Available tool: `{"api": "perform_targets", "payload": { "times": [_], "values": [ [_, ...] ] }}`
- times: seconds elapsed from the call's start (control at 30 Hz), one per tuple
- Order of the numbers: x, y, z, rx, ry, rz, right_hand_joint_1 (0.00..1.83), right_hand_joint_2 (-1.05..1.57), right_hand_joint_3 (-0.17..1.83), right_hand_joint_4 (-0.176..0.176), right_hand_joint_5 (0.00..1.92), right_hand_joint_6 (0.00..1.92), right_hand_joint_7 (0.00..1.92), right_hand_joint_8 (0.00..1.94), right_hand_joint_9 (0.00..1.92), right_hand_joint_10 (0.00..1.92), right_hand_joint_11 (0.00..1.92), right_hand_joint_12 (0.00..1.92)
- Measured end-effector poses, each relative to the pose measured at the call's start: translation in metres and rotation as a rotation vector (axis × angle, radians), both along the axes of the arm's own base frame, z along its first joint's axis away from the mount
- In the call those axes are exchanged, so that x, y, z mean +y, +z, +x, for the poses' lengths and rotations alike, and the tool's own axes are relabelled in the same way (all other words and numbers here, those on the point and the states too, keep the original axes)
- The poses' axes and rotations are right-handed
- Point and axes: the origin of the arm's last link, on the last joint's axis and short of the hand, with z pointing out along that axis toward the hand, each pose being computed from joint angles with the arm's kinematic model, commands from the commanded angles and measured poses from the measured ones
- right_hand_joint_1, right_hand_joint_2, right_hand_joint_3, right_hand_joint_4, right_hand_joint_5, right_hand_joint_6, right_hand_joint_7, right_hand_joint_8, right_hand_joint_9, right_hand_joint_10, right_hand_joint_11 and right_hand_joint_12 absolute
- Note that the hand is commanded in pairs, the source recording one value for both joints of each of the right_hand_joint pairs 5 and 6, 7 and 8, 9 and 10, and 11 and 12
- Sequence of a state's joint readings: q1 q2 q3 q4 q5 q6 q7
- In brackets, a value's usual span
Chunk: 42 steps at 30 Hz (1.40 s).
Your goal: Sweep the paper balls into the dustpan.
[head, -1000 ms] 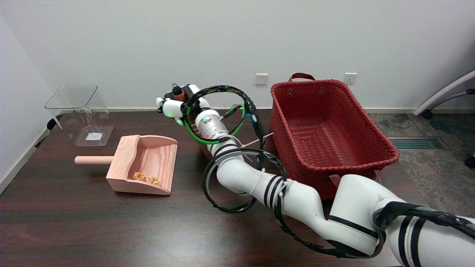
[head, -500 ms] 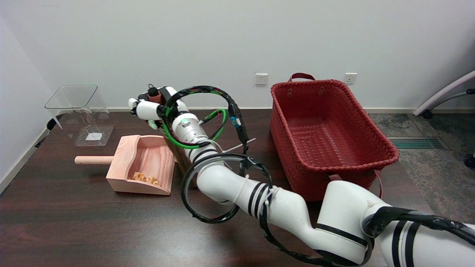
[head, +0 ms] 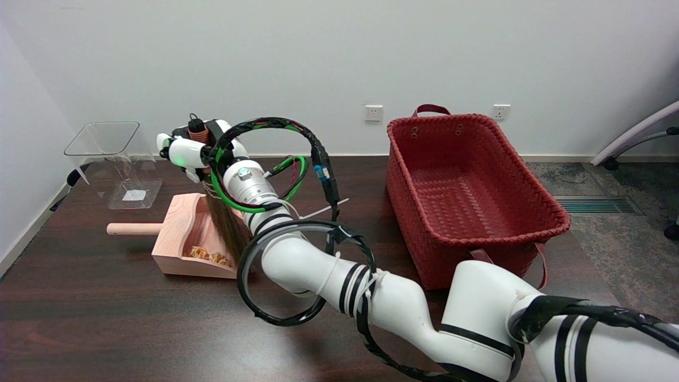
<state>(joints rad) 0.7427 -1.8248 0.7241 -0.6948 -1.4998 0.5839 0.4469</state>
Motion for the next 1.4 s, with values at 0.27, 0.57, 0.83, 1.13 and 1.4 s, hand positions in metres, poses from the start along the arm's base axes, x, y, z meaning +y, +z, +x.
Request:
{"api": "perform_targets", "payload": {
  "times": [0.27, 0.57, 0.83, 1.13, 1.4],
  "values": [
    [0.002, -0.008, 0.009, -0.035, 0.01, 0.016, 1.33, 0.92, 0.75, 0.0, 1.92, 1.92, 1.92, 1.92, 1.92, 1.92, 1.92, 1.92],
    [0.003, -0.013, 0.027, 0.059, 0.104, 0.036, 1.31, 1.06, 0.71, 0.0, 1.92, 1.92, 1.92, 1.92, 1.92, 1.92, 1.92, 1.92],
    [0.004, -0.01, 0.052, 0.211, 0.249, 0.035, 1.3, 1.1, 0.68, 0.0, 1.92, 1.92, 1.92, 1.92, 1.92, 1.92, 1.92, 1.92],
    [0.003, 0.005, 0.064, 0.352, 0.359, 0.001, 1.29, 1.15, 0.64, 0.0, 1.92, 1.92, 1.92, 1.92, 1.92, 1.92, 1.92, 1.92],
    [0.003, 0.021, 0.053, 0.403, 0.356, -0.028, 1.29, 1.17, 0.62, 0.0, 1.92, 1.92, 1.92, 1.92, 1.92, 1.92, 1.92, 1.92]
  ]
}}
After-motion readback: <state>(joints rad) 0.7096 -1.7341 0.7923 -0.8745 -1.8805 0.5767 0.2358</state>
